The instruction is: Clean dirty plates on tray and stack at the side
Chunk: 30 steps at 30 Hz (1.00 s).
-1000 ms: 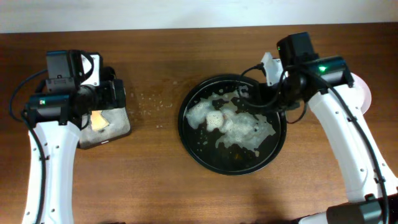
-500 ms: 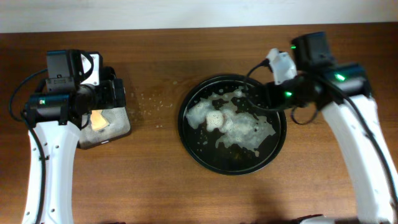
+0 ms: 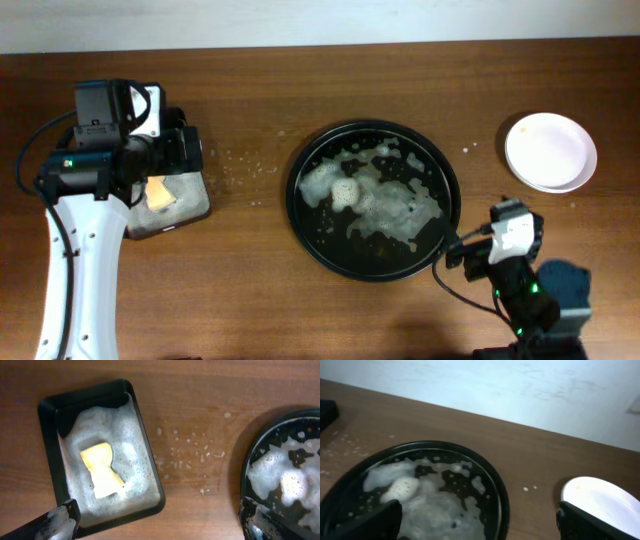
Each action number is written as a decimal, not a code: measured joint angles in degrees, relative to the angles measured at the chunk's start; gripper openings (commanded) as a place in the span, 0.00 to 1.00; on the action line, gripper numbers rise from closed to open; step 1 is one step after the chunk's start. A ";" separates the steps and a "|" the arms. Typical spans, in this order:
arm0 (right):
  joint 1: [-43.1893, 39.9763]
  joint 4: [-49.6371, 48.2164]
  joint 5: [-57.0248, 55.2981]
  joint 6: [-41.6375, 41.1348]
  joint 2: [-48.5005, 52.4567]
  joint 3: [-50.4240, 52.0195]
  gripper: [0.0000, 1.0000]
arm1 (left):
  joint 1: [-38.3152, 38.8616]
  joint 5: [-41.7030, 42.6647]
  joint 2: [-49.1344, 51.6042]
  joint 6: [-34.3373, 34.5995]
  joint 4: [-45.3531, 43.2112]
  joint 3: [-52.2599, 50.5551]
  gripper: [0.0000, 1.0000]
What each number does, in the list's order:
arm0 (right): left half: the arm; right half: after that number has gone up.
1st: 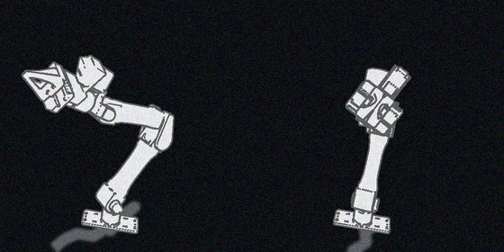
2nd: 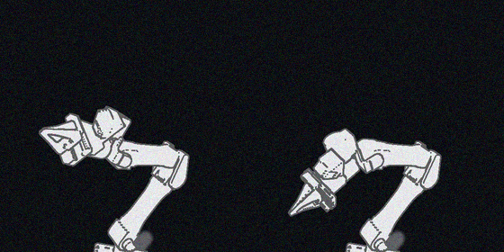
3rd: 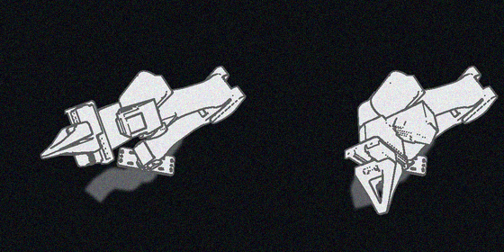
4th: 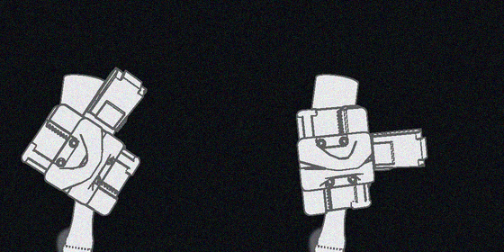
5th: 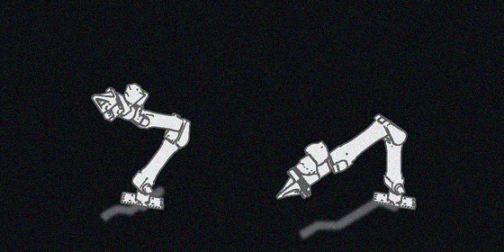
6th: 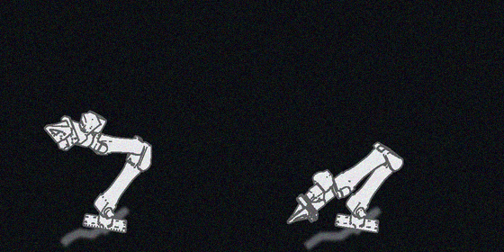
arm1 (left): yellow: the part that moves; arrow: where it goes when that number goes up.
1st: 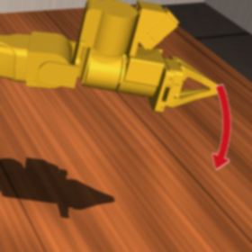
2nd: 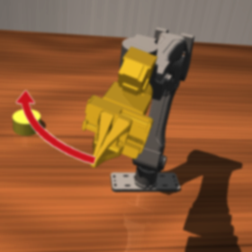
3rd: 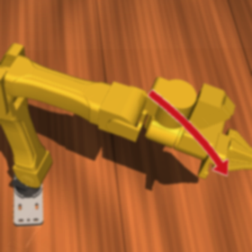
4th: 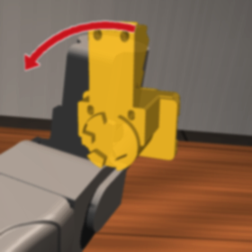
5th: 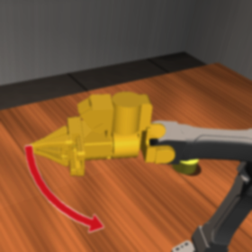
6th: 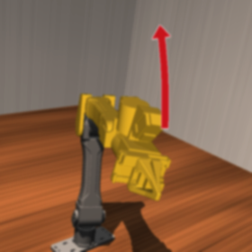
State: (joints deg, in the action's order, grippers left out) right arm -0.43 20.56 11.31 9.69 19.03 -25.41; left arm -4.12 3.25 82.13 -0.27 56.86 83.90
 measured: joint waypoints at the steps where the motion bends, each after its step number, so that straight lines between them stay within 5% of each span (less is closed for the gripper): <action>1: -1.46 0.04 0.24 0.00 -4.70 3.37 0.99 | 0.00 0.00 0.04 0.00 -0.26 0.00 0.99; 5: -4.09 -1.99 0.59 -0.02 -17.00 13.00 0.99 | 0.00 0.00 0.07 0.00 -0.28 0.00 0.99; 13: -4.42 -17.25 1.44 0.02 -18.34 24.55 0.99 | 0.00 0.00 0.07 0.00 -0.26 0.00 0.99; 30: -4.42 -17.46 1.64 0.04 -18.34 24.61 0.99 | 0.26 -0.11 -0.11 -0.02 -0.33 -0.20 0.99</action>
State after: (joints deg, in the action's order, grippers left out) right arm -4.84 3.09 12.95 9.74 0.69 -0.80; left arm -3.86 3.14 82.02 -0.30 56.53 83.70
